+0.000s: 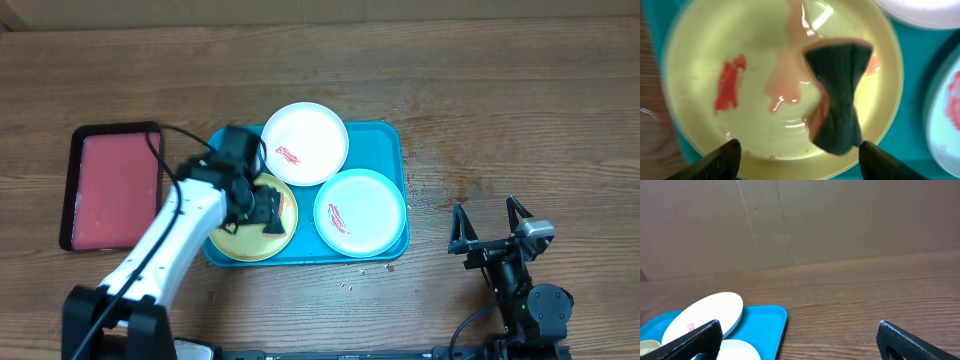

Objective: Clean dirty plates on tray and stack at the side
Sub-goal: 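Reach the right gripper over and grasp the yellow plate's rim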

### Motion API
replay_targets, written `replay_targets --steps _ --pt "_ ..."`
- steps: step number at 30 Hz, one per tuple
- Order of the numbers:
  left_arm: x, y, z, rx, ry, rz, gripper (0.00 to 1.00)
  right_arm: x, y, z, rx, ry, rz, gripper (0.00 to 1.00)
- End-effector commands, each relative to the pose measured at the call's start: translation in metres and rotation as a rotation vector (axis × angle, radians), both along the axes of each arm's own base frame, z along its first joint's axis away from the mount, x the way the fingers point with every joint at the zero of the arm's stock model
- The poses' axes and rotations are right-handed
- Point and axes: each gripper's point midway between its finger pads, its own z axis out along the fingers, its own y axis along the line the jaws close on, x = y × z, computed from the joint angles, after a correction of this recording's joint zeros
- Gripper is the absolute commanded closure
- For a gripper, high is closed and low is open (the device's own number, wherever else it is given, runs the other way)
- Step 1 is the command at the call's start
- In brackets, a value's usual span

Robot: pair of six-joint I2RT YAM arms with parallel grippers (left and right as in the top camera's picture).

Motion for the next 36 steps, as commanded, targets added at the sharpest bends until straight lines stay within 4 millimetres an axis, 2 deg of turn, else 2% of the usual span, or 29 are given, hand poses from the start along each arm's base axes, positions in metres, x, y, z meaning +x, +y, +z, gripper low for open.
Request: replay_targets --steps 1,4,5,6,8,13,15,17,19,20,21,23,25,26,28,29,31,33,36 --pt "0.032 0.011 0.076 -0.032 -0.191 0.085 0.25 0.0 -0.002 -0.002 -0.004 -0.004 -0.009 0.0" --pt "0.031 0.019 0.117 -0.092 -0.281 0.199 0.21 0.0 -0.002 -0.002 -0.004 -0.004 -0.01 0.0" --pt "0.029 0.02 0.127 -0.124 -0.305 0.236 0.14 0.0 -0.002 -0.002 -0.004 -0.004 -0.009 0.0" --pt "0.026 0.02 0.134 -0.148 -0.321 0.26 0.07 0.0 -0.002 -0.002 -0.004 -0.005 -0.009 0.0" --pt "0.018 0.021 0.14 -0.159 -0.324 0.263 0.03 0.0 -0.002 -0.002 -0.004 -0.004 -0.01 0.0" --pt "-0.005 0.024 0.13 -0.132 -0.231 0.267 0.0 0.0 -0.002 -0.002 -0.004 -0.004 -0.009 0.0" --pt "-0.01 0.025 0.126 -0.123 -0.201 0.269 0.0 -0.001 0.003 0.015 0.03 -0.067 0.02 0.0" --pt "-0.013 0.025 0.12 -0.115 -0.169 0.27 0.0 -0.01 0.03 0.029 0.179 -0.084 0.189 0.0" --pt "-0.016 0.025 0.116 -0.108 -0.142 0.271 0.0 -0.027 0.062 0.039 0.353 -0.036 0.415 0.0" --pt "-0.016 0.025 0.114 -0.105 -0.133 0.271 0.0 -0.035 0.071 0.045 0.421 -0.017 0.487 0.0" --pt "-0.016 0.025 0.112 -0.102 -0.122 0.272 0.0 -0.043 0.078 0.053 0.5 0.001 0.553 0.0" --pt "-0.016 0.025 0.108 -0.101 -0.107 0.272 0.0 -0.051 0.079 0.077 0.591 -0.051 0.599 0.0" --pt "-0.015 0.024 0.104 -0.1 -0.09 0.271 0.0 -0.072 0.076 0.121 0.558 -0.259 0.656 0.0" --pt "-0.014 0.024 0.102 -0.097 -0.082 0.271 0.0 -0.09 0.072 0.149 0.512 -0.419 0.673 0.0" --pt "-0.015 0.024 0.098 -0.09 -0.06 0.272 0.0 -0.114 0.054 0.195 0.502 -0.643 0.611 0.0" --pt "-0.016 0.024 0.097 -0.089 -0.052 0.273 0.0 -0.116 0.048 0.207 0.516 -0.664 0.582 0.0" --pt "-0.017 0.024 0.095 -0.086 -0.043 0.273 0.0 -0.113 0.044 0.232 0.478 -0.631 0.508 0.0" --pt "-0.017 0.024 0.095 -0.086 -0.043 0.273 0.0 -0.101 0.047 0.244 0.361 -0.504 0.428 0.0" --pt "-0.017 0.024 0.096 -0.085 -0.045 0.269 0.0 -0.071 0.044 0.236 0.2 -0.18 0.299 0.0"
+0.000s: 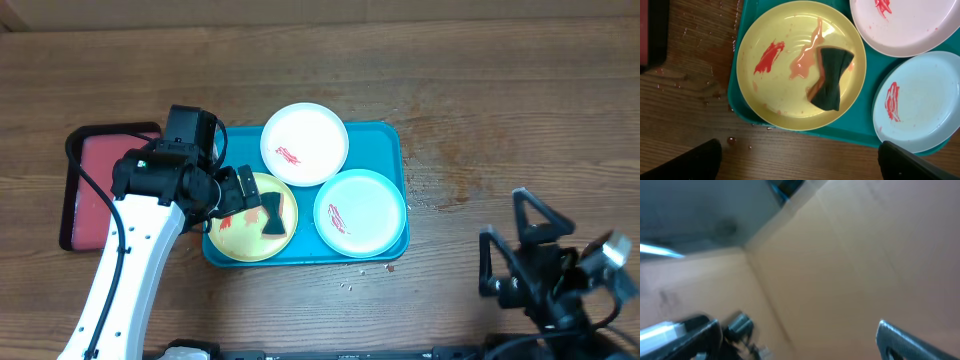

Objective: Clean dirty plates on tray and stack at the side
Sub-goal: 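Reach the right gripper over and grasp the yellow plate's rim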

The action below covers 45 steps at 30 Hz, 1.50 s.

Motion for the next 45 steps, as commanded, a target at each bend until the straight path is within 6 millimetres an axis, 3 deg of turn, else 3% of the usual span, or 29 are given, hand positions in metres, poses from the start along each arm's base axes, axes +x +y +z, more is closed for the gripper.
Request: replay_targets --steps 1,4,8,14,15,16,17,18,19,20,23,25,27,29,32,33,39,45 --pt "0.001 -0.001 -0.001 -0.009 0.005 0.01 0.0 0.01 -0.005 0.023 -0.301 0.115 -0.104 0.0" --pt "0.002 -0.001 -0.001 -0.012 0.001 0.019 0.0 0.03 -0.001 0.009 -0.401 0.372 -0.031 0.0" --pt "0.004 -0.002 0.0 -0.022 -0.004 0.047 0.0 0.051 0.026 0.005 -0.308 0.616 0.216 0.0" --pt "0.003 -0.005 0.0 -0.04 -0.001 0.042 0.0 0.077 0.071 -0.02 -0.279 0.681 0.62 0.0" --pt "0.003 -0.005 0.0 -0.04 0.0 0.042 0.0 0.079 0.079 -0.027 -0.285 0.702 0.661 0.06" --pt "0.003 -0.005 0.0 -0.04 0.0 0.042 0.0 0.083 0.087 -0.037 -0.296 0.735 0.681 0.24" --pt "0.003 -0.005 0.0 -0.039 -0.001 0.042 0.0 0.087 0.094 -0.048 -0.315 0.774 0.685 0.42" --pt "0.004 -0.005 0.0 -0.04 -0.002 0.042 0.0 0.097 0.102 -0.066 -0.339 0.846 0.652 0.54" --pt "0.004 -0.005 0.0 -0.04 -0.005 0.042 0.0 0.105 0.106 -0.083 -0.36 0.923 0.599 0.56" --pt "0.005 -0.005 0.0 -0.041 -0.009 0.042 0.0 0.117 0.112 -0.116 -0.401 1.054 0.49 0.52" --pt "0.006 -0.005 0.001 -0.042 -0.012 0.042 0.0 0.121 0.135 -0.16 -0.5 1.172 0.441 0.38" --pt "0.006 -0.005 0.001 -0.041 -0.012 0.042 0.0 0.122 0.158 -0.177 -0.527 1.199 0.476 0.36" --pt "0.006 -0.005 0.001 -0.041 -0.012 0.042 0.0 0.123 0.183 -0.195 -0.55 1.208 0.516 0.38" --pt "0.006 -0.005 0.001 -0.041 -0.012 0.042 0.0 0.127 0.198 -0.218 -0.607 1.21 0.502 0.48" --pt "0.006 -0.005 0.001 -0.041 -0.012 0.042 0.0 0.131 0.22 -0.249 -0.627 1.251 0.497 0.49" --pt "0.006 -0.005 0.001 -0.041 -0.012 0.042 0.0 0.132 0.227 -0.261 -0.619 1.274 0.496 0.54" --pt "0.006 -0.005 0.001 -0.038 -0.013 0.043 0.0 0.134 0.239 -0.289 -0.638 1.3 0.507 0.64" --pt "0.006 -0.005 0.0 -0.038 -0.012 0.043 0.0 0.127 0.256 -0.303 -0.667 1.283 0.539 0.64"
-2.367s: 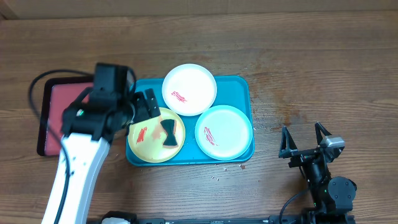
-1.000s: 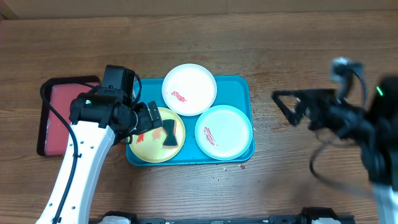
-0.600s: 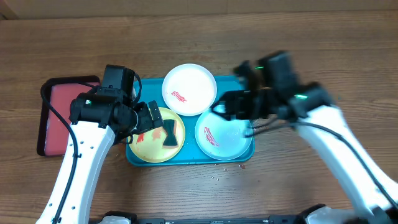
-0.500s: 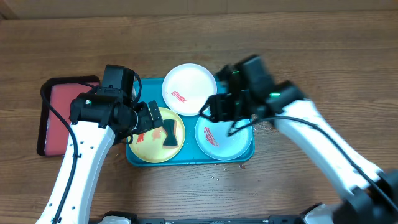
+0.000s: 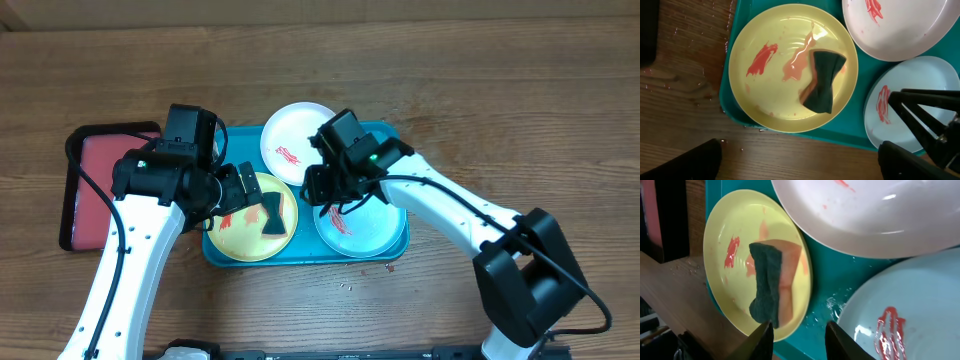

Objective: Clean dirty plates on tray and stack at the side
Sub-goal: 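Reach the right gripper over and grasp the yellow plate's rim, then hold the yellow plate with right gripper and scrub it with the sponge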

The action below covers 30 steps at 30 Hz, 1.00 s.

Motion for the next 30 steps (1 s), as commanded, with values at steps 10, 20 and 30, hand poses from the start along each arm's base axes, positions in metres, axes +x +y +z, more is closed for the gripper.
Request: replay_targets --steps 10,20,30 --pt "-0.002 0.0 -0.001 -0.006 0.019 0.012 0.0 -0.004 0.023 -0.033 -0.067 -0.069 0.034 0.64" --pt "-0.002 0.0 -0.001 -0.005 0.017 0.006 0.01 -0.007 0.023 -0.063 -0.115 -0.044 0.039 0.64" --pt "-0.005 0.0 -0.002 0.004 0.027 -0.031 0.11 -0.016 0.033 -0.074 -0.168 -0.081 0.043 0.69"
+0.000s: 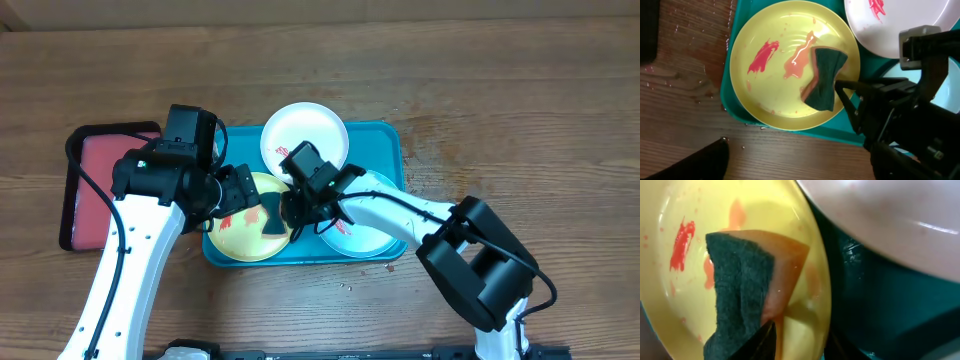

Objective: Clean dirty plates on tray and stack at the side
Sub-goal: 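Hold the yellow plate with right gripper and scrub it with the sponge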

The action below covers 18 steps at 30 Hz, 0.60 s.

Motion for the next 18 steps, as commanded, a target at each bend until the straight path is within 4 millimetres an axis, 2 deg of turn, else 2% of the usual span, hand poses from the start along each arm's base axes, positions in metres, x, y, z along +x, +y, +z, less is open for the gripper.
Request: replay_targets --steps 1,2,5,8,10,14,17,18 --pt "-0.002 0.0 -0.002 0.003 0.014 -0.035 0.11 0.0 -0.004 -0.008 -0.045 -0.017 -0.025 0.69" --pt "-0.002 0.0 -0.002 0.005 0.014 -0.048 0.11 0.0 -0.005 -0.011 -0.049 -0.013 -0.025 0.69" --pt "-0.002 0.0 -0.002 0.01 0.009 -0.07 0.27 -0.001 -0.006 -0.012 -0.053 -0.009 -0.025 0.74" --pt "0.001 -0.001 -0.003 0.01 0.006 -0.07 0.3 -0.001 -0.005 -0.012 -0.053 -0.009 -0.024 0.82" --pt "0.003 -0.001 -0.007 0.012 0.011 -0.07 0.31 -0.001 -0.006 -0.012 -0.053 -0.008 -0.024 0.82" --pt "0.009 -0.003 -0.027 0.011 0.034 -0.078 0.36 -0.003 -0.007 -0.013 -0.058 0.002 -0.023 0.83" --pt "0.012 -0.013 -0.048 -0.035 0.06 -0.136 0.37 -0.005 -0.007 -0.013 -0.06 0.01 -0.021 0.83" --pt "0.014 -0.017 -0.054 -0.054 0.067 -0.168 0.38 -0.006 -0.007 -0.013 -0.054 0.016 -0.017 0.76"
